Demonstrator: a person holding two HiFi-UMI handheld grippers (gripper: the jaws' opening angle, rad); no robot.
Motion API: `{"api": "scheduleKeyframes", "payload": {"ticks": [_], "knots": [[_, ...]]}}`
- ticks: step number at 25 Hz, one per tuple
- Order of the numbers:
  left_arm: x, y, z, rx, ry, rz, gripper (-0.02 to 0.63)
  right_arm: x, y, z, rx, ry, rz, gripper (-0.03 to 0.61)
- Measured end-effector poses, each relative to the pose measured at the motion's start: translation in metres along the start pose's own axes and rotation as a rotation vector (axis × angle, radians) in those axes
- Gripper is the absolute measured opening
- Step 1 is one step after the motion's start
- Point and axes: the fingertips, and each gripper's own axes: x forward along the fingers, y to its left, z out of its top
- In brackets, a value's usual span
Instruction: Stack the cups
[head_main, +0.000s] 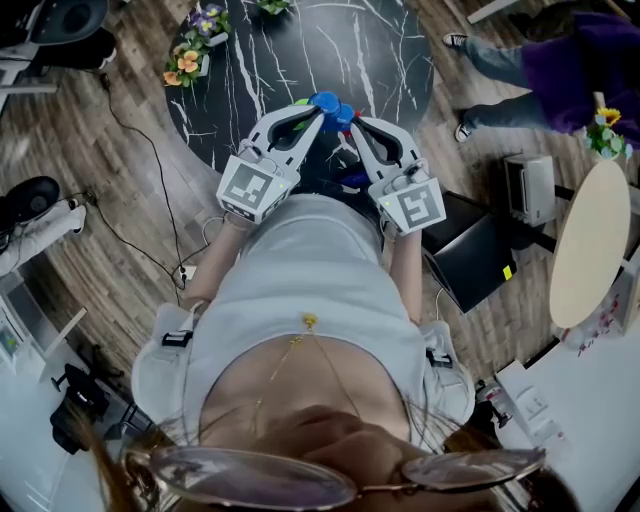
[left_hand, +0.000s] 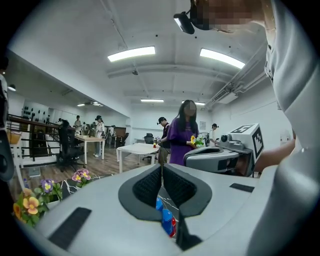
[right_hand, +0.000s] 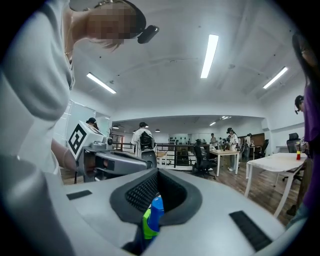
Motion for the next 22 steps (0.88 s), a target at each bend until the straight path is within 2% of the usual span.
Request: {"api": "scheduleKeyframes", "payload": {"ticks": [22], "knots": [[0.0018,0.0018,-0.0047,0.010,0.024,-0.022,0.037,0.0016,0.0003,-0.0073,-0.010,0.048,0.011,0.015]]}}
